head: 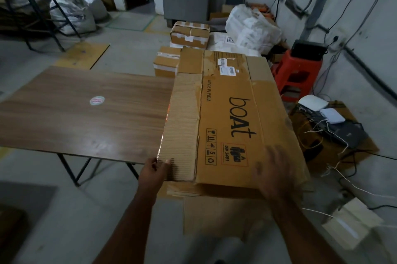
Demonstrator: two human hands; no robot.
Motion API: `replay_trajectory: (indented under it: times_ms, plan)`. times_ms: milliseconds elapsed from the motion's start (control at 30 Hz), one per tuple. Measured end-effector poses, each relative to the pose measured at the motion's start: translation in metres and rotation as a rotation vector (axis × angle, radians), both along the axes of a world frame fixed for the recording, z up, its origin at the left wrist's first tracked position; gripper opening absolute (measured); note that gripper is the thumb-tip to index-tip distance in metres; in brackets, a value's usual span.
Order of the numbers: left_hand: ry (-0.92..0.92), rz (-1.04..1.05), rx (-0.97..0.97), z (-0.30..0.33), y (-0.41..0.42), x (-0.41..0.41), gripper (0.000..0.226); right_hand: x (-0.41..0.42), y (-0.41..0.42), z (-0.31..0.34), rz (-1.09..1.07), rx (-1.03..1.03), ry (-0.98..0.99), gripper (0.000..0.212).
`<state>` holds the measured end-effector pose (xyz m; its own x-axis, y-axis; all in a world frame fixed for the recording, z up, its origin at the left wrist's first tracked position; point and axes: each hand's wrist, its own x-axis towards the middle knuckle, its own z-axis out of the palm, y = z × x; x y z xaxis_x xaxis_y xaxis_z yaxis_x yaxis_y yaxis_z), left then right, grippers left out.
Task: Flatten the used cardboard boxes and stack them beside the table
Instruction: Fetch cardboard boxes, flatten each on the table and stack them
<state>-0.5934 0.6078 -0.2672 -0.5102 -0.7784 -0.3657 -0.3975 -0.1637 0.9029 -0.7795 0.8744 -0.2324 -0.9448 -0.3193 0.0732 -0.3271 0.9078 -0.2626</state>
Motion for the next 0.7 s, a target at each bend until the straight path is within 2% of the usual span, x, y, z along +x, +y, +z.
replay_trajectory:
  times_ms: [67,167,400,600,700]
  plan:
    - [-0.034,-0.067,-0.096,0.002,-0.006,0.005,0.04,0.029,-0.039,0.006,0.139,-0.049,-0.029,0.058]
    - [-0.148,-0.184,-0.385,0.006,-0.023,0.024,0.053,0.075,-0.098,0.01,0.308,-0.181,-0.067,0.051]
    - [-0.067,-0.25,-0.768,0.027,-0.103,0.106,0.044,0.166,-0.223,0.018,0.498,-0.325,-0.068,0.042]
    - [-0.09,-0.035,-0.976,0.045,-0.175,0.208,0.028,0.246,-0.336,0.022,0.73,-0.402,-0.083,0.037]
    - [-0.164,0.087,-1.004,0.051,-0.207,0.267,0.028,0.292,-0.391,0.026,0.887,-0.398,-0.128,0.037]
